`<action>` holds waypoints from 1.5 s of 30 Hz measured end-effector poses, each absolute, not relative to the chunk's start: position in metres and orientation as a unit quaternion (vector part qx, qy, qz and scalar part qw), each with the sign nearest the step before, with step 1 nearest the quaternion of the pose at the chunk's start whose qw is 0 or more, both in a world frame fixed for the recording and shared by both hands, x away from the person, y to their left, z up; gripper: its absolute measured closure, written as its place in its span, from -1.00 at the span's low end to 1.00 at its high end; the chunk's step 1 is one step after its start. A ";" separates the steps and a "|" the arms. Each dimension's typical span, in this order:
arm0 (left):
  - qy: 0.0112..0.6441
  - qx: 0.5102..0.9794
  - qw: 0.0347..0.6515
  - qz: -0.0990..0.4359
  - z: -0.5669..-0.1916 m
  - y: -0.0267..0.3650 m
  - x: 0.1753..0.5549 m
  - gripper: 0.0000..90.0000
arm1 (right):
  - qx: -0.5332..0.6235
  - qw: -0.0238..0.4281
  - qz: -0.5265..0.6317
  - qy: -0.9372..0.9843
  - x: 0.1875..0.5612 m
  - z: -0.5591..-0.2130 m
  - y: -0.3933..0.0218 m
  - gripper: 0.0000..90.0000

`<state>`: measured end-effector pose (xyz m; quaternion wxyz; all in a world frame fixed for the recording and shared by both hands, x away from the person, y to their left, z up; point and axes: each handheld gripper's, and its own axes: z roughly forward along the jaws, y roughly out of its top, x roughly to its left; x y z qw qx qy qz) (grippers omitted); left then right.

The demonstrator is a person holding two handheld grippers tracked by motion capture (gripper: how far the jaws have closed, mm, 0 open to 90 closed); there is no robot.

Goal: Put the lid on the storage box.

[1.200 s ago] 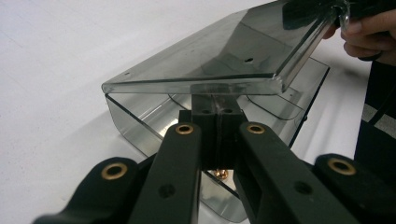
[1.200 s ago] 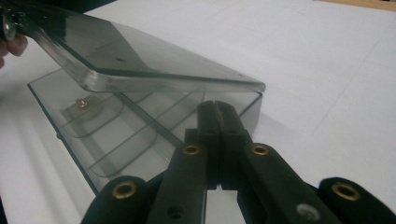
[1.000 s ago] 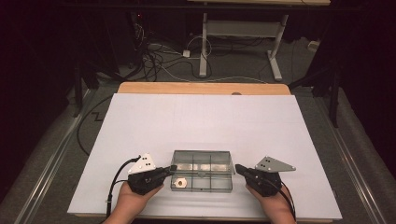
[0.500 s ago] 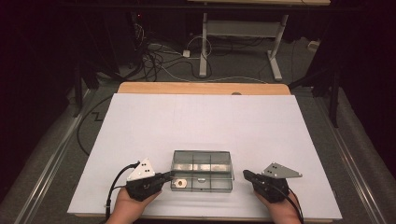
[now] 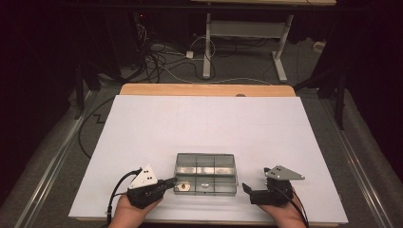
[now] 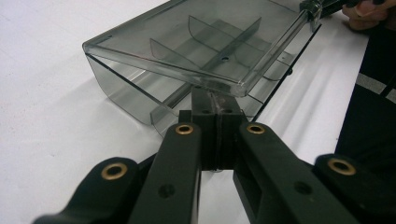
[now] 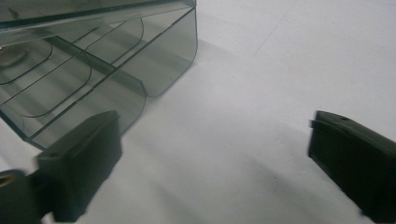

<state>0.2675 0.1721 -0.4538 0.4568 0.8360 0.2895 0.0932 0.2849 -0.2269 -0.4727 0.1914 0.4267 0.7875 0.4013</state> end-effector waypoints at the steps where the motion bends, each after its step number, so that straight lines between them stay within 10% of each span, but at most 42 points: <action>1: 0.289 0.837 0.456 0.093 -0.454 0.172 0.267 0.94 | 0.430 0.189 0.401 0.787 0.285 -0.473 -0.227 -0.99; 45: 0.371 0.822 0.417 0.115 -0.478 0.225 0.297 0.94 | 0.426 0.184 0.407 0.787 0.286 -0.473 -0.227 -0.99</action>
